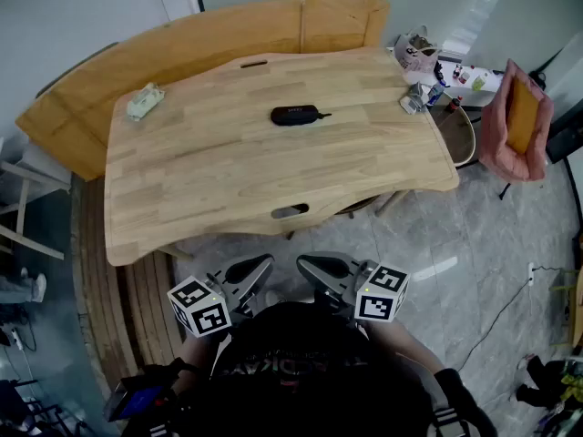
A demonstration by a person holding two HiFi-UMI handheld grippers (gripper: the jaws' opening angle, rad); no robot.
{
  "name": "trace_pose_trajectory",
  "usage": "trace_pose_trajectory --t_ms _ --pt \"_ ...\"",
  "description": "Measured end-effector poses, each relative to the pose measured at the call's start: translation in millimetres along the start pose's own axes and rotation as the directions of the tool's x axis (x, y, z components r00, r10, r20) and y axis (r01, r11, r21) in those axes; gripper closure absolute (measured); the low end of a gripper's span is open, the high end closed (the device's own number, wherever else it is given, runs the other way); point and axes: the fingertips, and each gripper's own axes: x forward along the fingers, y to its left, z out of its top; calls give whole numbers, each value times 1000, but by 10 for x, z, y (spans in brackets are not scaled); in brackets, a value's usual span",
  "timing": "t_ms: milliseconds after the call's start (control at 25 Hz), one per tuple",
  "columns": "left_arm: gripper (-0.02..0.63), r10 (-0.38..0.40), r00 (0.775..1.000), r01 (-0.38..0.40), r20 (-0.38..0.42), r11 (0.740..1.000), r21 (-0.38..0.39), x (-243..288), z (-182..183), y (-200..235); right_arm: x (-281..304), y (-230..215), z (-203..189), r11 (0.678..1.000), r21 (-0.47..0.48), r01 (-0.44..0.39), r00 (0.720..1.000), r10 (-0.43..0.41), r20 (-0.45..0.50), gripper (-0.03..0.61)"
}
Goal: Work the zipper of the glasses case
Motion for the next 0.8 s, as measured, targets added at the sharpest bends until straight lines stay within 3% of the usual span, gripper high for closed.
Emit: trace_pose_trajectory --t_ms 560,800 --pt "603 15 1000 -14 4 1000 -3 -38 16 33 61 21 14 1000 -6 -12 1000 12 -15 565" --pt "603 10 1000 -10 7 1000 -9 -40 22 26 39 92 72 998 -3 -63 998 63 22 563"
